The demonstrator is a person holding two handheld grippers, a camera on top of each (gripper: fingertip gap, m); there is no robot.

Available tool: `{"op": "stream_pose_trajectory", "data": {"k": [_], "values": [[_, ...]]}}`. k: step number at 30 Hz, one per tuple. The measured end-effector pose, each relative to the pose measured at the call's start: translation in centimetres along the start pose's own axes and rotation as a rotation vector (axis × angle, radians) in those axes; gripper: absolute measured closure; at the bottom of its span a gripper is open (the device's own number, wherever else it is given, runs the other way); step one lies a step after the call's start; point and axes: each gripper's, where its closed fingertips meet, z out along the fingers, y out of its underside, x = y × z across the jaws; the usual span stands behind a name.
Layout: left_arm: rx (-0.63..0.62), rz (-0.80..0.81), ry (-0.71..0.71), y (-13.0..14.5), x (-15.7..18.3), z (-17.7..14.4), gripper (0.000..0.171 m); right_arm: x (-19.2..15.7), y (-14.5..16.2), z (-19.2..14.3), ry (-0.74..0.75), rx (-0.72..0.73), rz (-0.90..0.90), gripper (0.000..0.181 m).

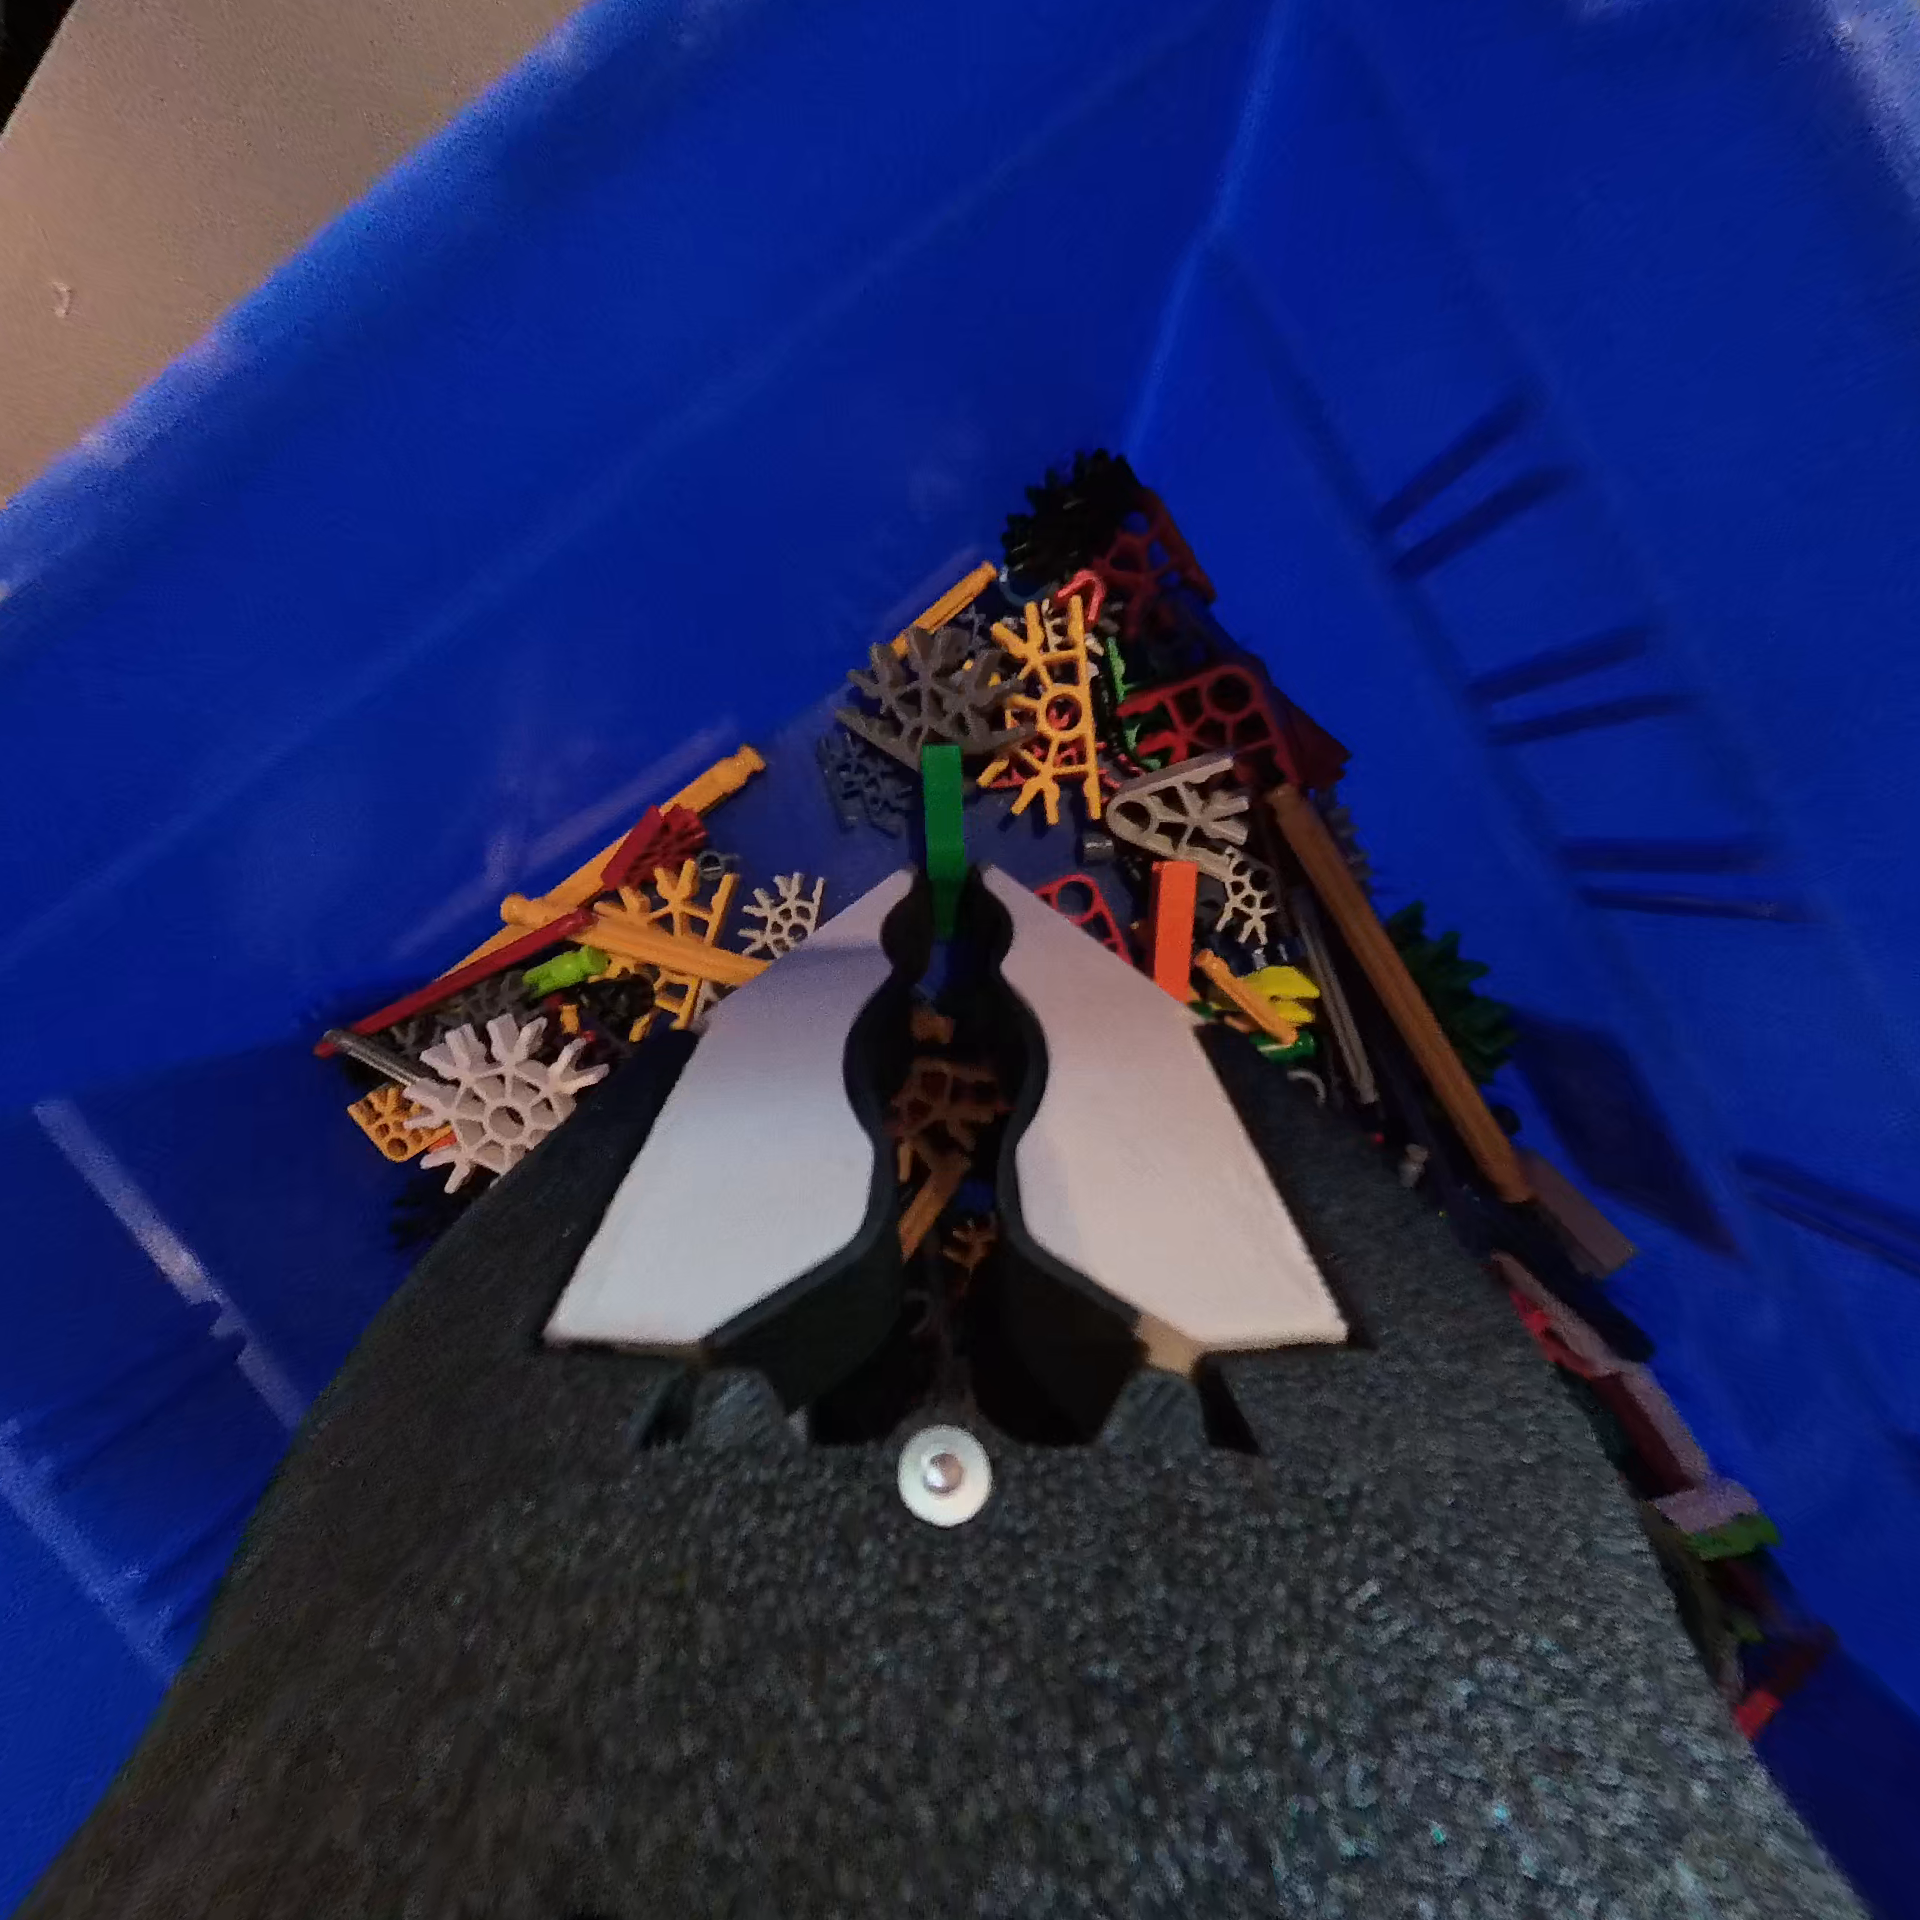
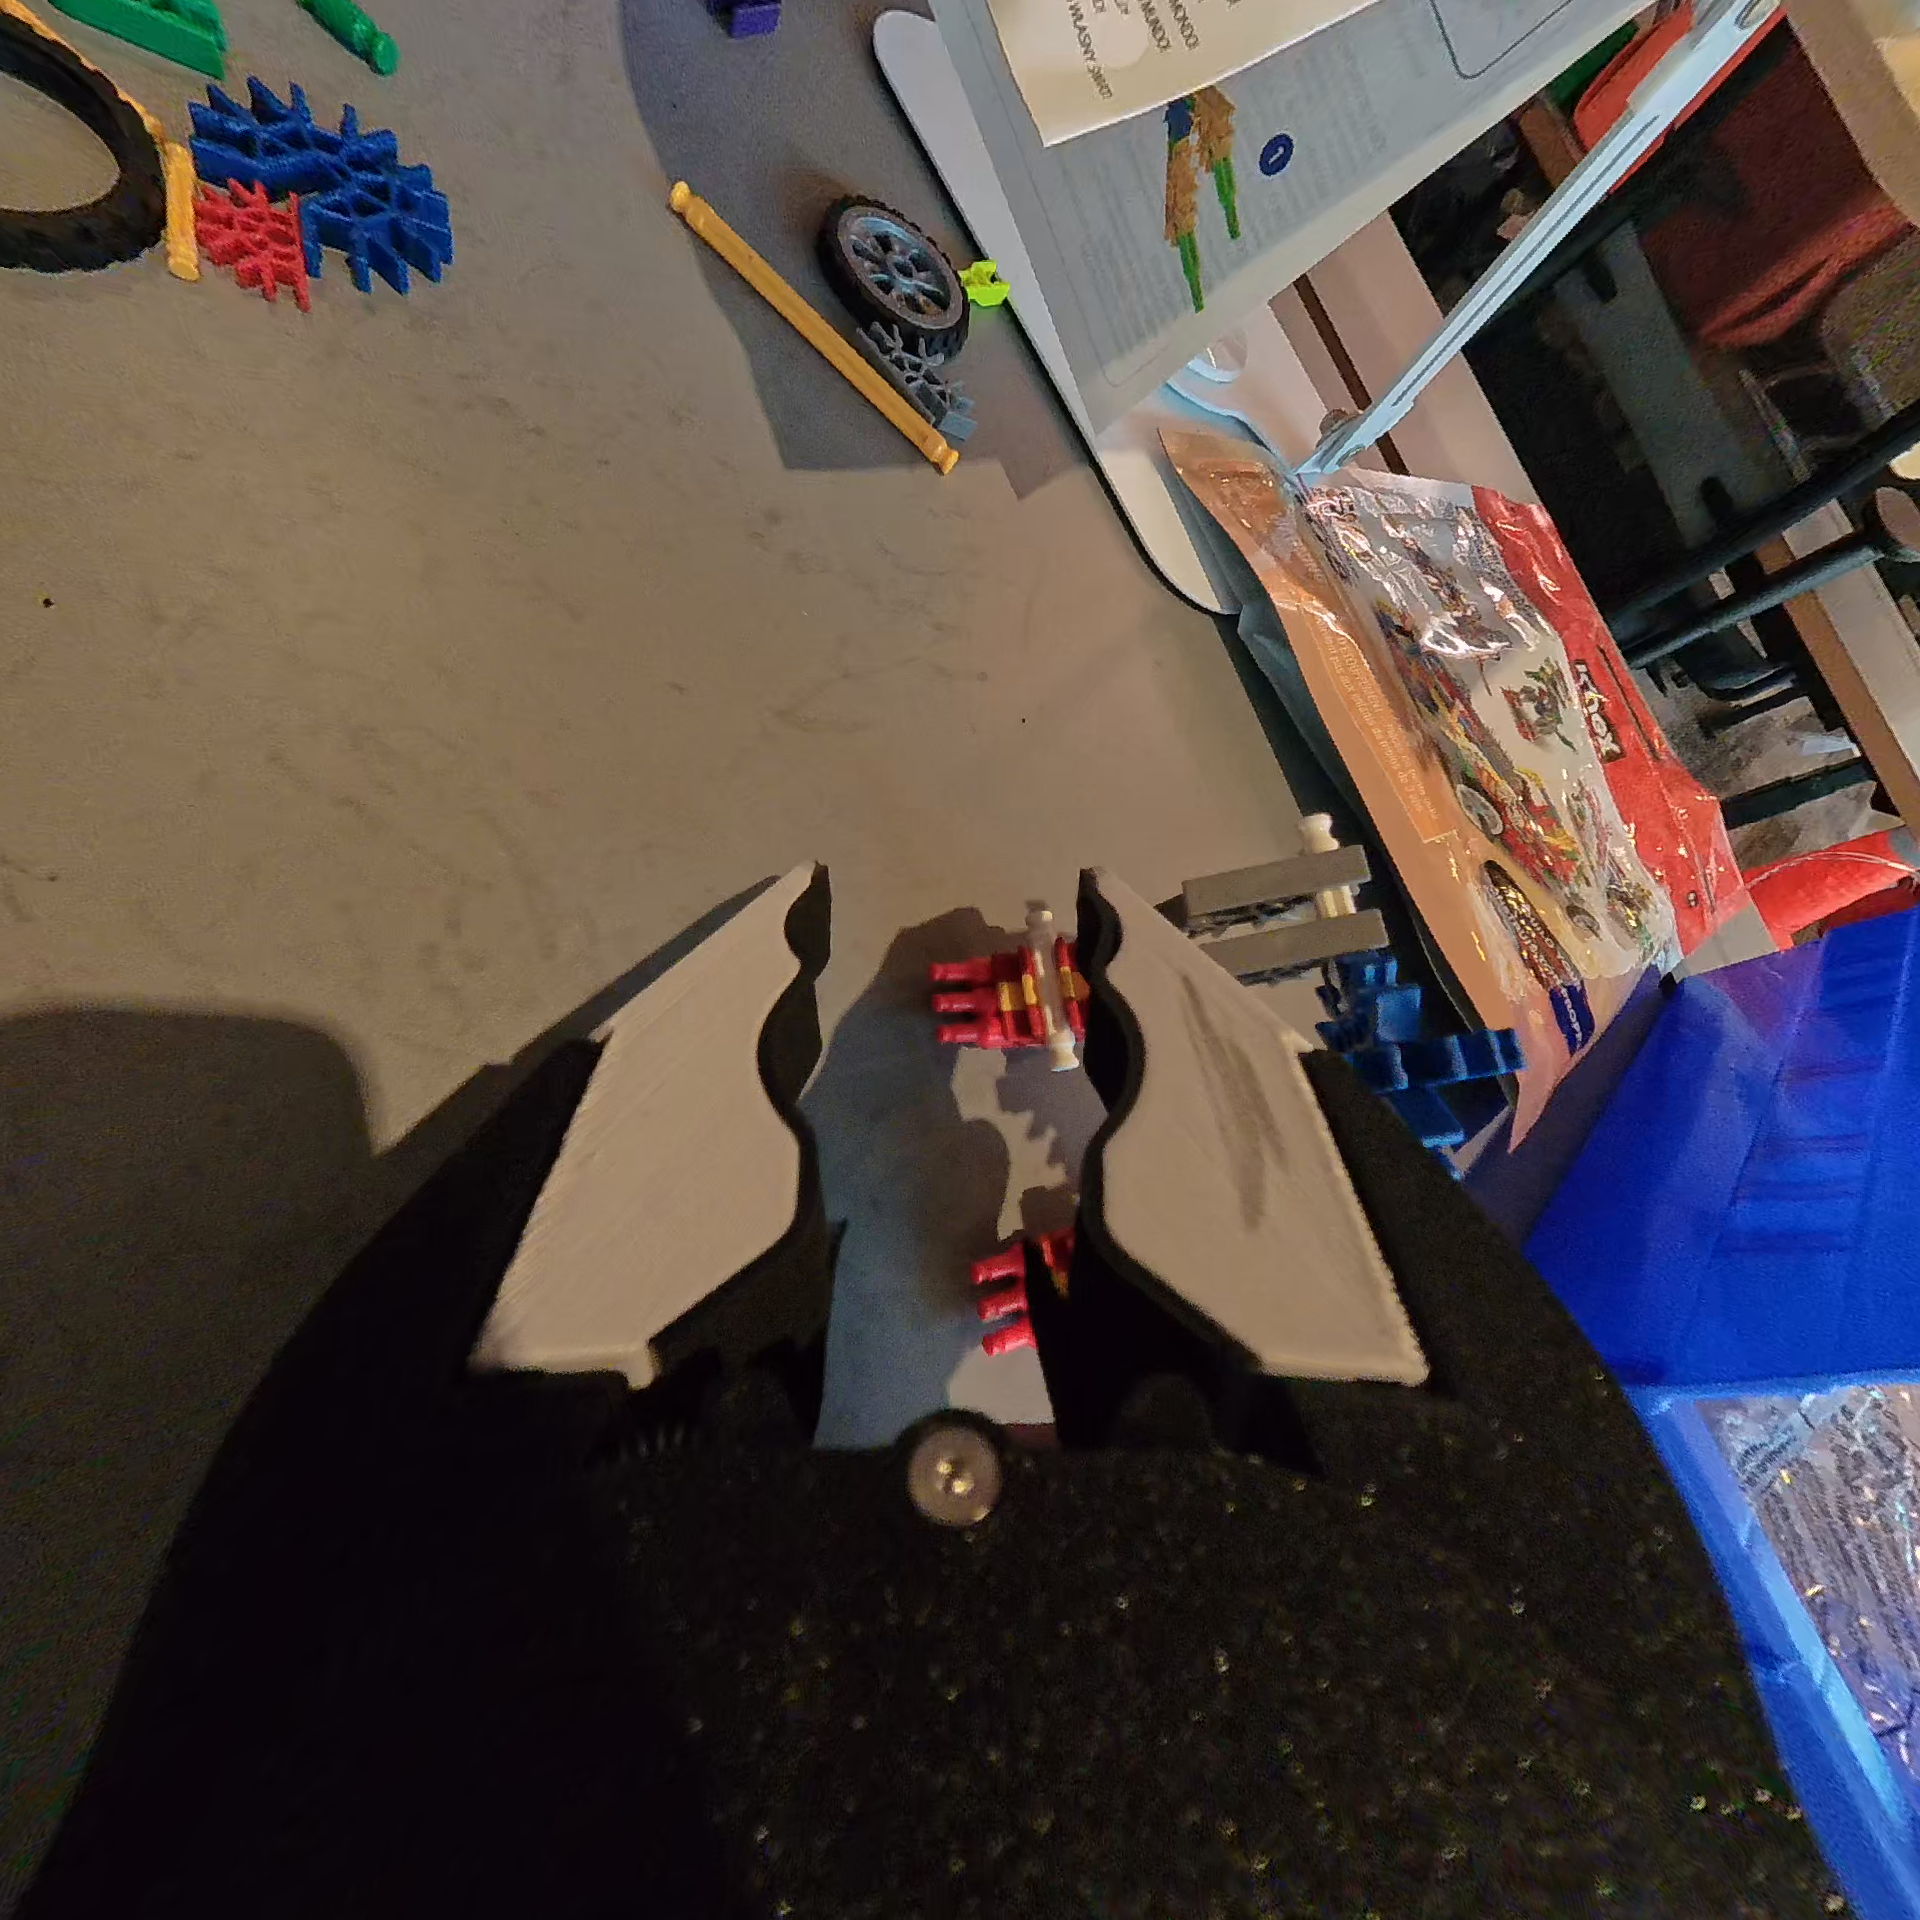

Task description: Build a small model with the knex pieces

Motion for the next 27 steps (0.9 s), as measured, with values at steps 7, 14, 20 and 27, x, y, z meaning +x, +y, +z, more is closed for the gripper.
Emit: {"op": "stream_pose_trajectory", "data": {"k": [7, 14, 20, 27], "values": [[0.032, -0.009, -0.020, 0.4, -0.4, -1.3, 0.166, 0.0, -0.1, 0.0, 0.002, 0.002, -0.002, 0.134], [0.082, -0.002, -0.048, 0.0, -0.4, -3.7, 0.166, 0.0, 0.0, 0.0, 0.003, 0.001, -0.002, 0.134], [0.207, 0.039, -0.072, -2.4, 0.9, -8.2, 0.166, 0.0, -0.1, -0.1, 0.004, 0.002, -0.003, 0.134], [0.285, 0.138, -0.091, -4.5, 3.8, -12.0, 0.166, 0.1, -0.2, -0.1, 0.007, 0.007, -0.004, 0.134]]}}
